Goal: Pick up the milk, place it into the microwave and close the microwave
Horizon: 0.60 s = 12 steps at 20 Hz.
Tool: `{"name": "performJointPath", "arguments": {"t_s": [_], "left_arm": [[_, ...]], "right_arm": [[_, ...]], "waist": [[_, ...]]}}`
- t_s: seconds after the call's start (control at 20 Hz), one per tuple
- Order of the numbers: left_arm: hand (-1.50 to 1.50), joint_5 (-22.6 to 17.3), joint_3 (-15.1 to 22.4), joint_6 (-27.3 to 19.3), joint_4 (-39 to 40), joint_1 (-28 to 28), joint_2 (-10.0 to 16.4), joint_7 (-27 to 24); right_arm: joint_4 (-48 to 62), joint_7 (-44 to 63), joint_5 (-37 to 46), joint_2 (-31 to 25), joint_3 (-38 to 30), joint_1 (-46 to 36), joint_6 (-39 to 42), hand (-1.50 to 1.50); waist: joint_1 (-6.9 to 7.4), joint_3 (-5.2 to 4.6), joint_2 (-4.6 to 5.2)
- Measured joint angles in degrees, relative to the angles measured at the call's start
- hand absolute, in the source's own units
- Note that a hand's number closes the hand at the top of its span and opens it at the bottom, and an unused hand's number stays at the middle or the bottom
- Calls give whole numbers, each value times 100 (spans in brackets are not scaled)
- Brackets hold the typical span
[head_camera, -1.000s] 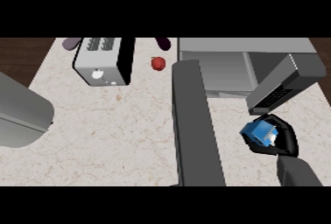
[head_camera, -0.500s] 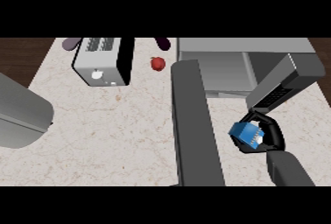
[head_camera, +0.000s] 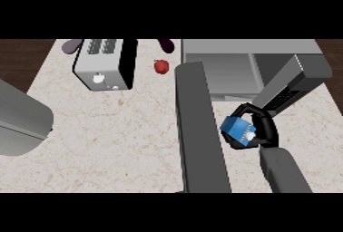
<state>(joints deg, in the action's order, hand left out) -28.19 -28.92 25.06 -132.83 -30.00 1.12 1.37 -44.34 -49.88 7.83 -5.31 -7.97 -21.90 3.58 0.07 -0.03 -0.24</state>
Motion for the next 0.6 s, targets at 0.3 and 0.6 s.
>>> {"name": "performJointPath", "arguments": {"t_s": [0.3,0.6], "left_arm": [[-150,114,91,-17,66,48,-70,-51],[-150,25,-15,53,197,120,9,-65]], "right_arm": [[-413,751,63,199,93,-421,-446,150],[218,1210,501,166,111,-1403,-1179,150]], "waist": [[36,2,15],[102,6,40]]}}
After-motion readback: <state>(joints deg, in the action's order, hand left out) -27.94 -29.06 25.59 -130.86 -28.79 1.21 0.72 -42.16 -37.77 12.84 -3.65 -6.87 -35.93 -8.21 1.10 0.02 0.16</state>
